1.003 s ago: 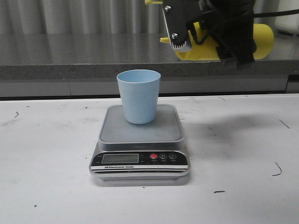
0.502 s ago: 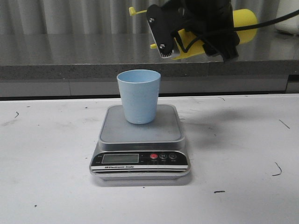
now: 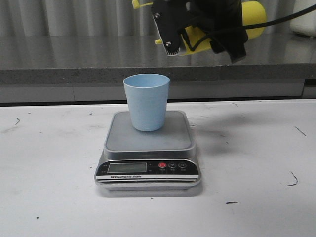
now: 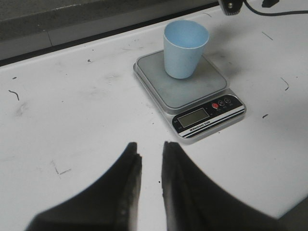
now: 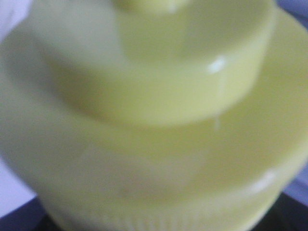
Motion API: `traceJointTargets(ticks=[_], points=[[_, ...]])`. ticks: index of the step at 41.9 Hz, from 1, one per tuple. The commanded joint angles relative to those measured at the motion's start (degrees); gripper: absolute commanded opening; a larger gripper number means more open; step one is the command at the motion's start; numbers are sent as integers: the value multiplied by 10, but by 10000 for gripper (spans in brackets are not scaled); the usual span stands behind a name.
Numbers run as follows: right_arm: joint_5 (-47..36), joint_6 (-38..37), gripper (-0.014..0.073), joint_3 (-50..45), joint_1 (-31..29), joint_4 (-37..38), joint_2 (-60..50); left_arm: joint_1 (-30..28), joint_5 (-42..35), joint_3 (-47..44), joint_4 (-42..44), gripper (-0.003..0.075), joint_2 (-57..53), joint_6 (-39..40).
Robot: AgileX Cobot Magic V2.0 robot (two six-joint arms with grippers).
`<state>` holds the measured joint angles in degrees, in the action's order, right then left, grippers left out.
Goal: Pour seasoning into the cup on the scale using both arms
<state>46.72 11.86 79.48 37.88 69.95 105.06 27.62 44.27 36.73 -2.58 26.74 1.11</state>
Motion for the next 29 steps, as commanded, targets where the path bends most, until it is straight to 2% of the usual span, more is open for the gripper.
traceJointTargets(ticks=[1, 5, 11, 15, 18, 23, 29], points=[[14, -81, 363, 23, 1, -11, -36, 1, -41, 14, -3, 112, 2, 3], [15, -129, 363, 21, 1, -62, -46, 1, -41, 14, -3, 112, 2, 3], [13, -153, 363, 20, -6, -162, -78, 1, -41, 14, -3, 112, 2, 3], [-6, -154, 363, 16, -25, -261, -108, 1, -41, 14, -3, 112, 2, 3], [-49, -154, 363, -2, -49, -335, -139, 1, -41, 14, -3, 112, 2, 3], [-133, -154, 363, -49, -95, -418, -183, 1, -41, 14, -3, 112, 2, 3], [-287, -154, 363, -150, -146, -497, -236, 1, -41, 14, -3, 112, 2, 3]])
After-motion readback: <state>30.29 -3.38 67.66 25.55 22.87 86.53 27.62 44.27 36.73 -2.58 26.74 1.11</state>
